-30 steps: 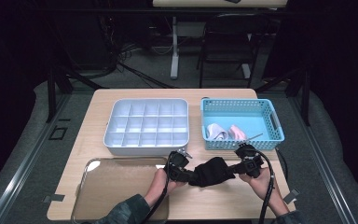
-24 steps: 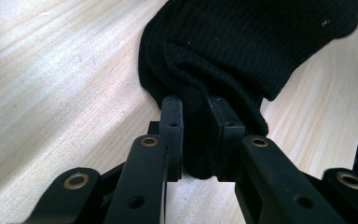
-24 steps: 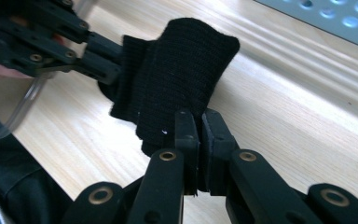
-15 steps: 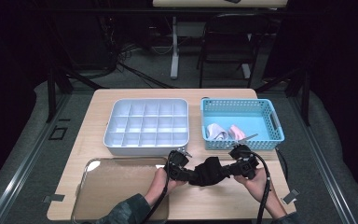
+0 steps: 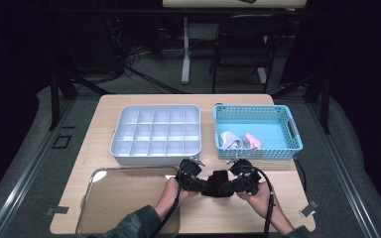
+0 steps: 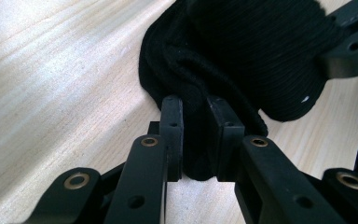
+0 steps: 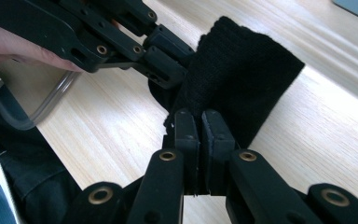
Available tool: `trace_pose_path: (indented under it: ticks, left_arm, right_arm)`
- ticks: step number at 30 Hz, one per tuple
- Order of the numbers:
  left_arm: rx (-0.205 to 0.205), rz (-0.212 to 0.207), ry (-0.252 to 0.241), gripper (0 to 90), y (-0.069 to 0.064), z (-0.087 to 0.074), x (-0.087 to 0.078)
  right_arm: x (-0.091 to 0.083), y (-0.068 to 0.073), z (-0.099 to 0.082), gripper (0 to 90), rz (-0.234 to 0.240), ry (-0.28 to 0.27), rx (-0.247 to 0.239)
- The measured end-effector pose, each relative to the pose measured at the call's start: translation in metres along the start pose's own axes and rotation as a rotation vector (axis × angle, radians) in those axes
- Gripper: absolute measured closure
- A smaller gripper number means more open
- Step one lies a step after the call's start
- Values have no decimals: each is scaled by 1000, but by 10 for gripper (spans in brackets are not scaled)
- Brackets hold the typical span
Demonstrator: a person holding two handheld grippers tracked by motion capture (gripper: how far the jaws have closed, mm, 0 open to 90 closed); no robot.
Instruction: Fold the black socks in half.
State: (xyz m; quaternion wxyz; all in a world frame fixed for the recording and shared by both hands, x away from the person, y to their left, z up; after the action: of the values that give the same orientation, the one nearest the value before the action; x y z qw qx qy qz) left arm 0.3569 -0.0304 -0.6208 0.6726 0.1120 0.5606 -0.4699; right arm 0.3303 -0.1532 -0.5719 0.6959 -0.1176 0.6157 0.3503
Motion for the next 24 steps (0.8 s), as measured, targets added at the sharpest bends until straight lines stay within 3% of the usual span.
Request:
trace_pose_path:
  ticks: [8,10,12,18,24]
  left_arm:
    - [3,-1,4,777,2,2,1]
    - [-4,-11,-1,776,2,2,1]
    - [-1,-4,3,776,3,3,1]
    - [2,-4,5,763,3,3,2]
    - [-4,6,22,648,5,4,-4]
  right_arm:
    - [11,4,5,864,-2,-1,-16]
    - [13,4,6,863,-21,15,-32]
    - [15,4,7,862,-11,-1,-28]
    - [21,4,7,862,-10,18,-35]
    - [21,3,6,862,-15,18,-23]
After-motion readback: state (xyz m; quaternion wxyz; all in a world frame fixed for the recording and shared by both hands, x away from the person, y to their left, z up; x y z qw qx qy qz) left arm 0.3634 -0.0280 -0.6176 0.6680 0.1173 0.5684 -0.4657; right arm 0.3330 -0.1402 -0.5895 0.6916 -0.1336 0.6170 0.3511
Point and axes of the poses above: each handheld gripper's, and its own axes: x roughly forward along the jaws, z roughly out of its top, y roughly to its left, the point moved 7 cm from there along x, roughly forward along the jaws, and after that the axes turned 13 degrees about y, right-handed, at the moved point
